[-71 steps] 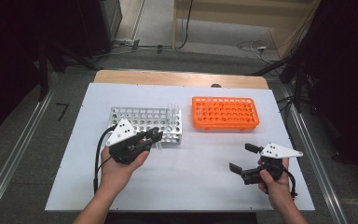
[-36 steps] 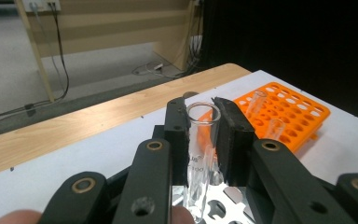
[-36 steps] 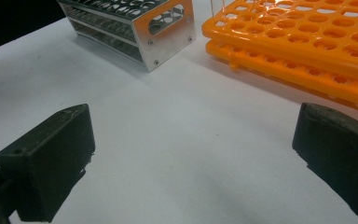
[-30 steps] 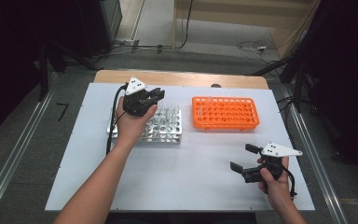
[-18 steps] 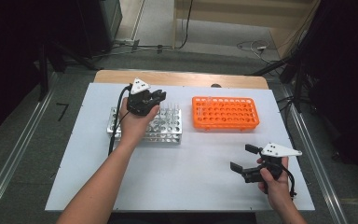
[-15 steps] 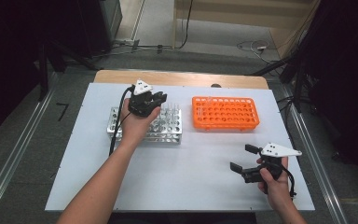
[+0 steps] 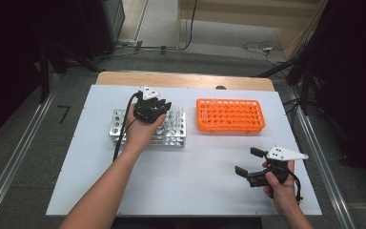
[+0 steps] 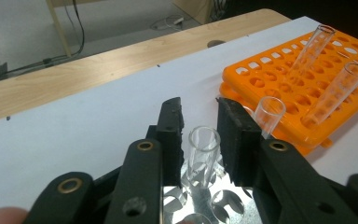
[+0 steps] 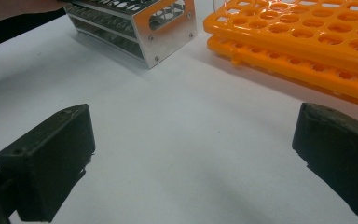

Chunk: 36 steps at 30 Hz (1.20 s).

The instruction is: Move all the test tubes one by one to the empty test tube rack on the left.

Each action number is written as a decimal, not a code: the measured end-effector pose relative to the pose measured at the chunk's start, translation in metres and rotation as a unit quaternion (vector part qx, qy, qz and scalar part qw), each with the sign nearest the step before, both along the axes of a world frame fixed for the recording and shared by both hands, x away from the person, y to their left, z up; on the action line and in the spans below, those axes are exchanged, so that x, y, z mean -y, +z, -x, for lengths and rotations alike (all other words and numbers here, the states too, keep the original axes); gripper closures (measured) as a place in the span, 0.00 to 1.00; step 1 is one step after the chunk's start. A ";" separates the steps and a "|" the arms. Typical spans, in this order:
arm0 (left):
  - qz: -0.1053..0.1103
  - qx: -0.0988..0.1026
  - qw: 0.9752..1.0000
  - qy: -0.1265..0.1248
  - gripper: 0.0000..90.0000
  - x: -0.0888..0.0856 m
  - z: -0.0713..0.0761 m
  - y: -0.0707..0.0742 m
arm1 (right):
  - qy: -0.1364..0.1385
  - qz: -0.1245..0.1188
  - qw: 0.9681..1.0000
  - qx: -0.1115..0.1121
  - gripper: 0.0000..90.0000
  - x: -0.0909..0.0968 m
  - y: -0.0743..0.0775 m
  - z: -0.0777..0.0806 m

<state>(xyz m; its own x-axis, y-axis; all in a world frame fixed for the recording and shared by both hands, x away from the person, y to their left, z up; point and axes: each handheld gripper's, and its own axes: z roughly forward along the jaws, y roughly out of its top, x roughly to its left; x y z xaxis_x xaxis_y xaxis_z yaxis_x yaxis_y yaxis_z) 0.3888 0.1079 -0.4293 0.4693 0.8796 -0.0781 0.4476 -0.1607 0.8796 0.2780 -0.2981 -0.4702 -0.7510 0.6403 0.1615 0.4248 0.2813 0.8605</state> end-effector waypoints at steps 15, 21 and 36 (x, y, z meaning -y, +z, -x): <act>0.057 0.012 0.998 -0.022 0.12 -0.012 0.029 0.012 | -0.003 0.003 1.000 0.006 0.00 -0.002 0.001 0.000; 0.060 0.015 0.997 -0.054 0.00 -0.012 0.051 0.014 | -0.010 0.004 1.000 0.010 0.00 -0.002 0.003 0.001; 0.060 0.046 0.994 -0.077 0.00 -0.016 0.100 0.016 | -0.013 0.004 1.000 0.008 0.00 -0.006 0.004 -0.001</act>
<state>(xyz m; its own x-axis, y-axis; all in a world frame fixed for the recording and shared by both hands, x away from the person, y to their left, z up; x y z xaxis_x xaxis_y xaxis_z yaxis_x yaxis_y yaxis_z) 0.2884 0.1241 -0.4130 0.6071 0.7842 -0.1283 0.3435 -0.1133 0.9323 0.2790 -0.2924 -0.4663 -0.7362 0.6611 0.1447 0.4184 0.2767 0.8651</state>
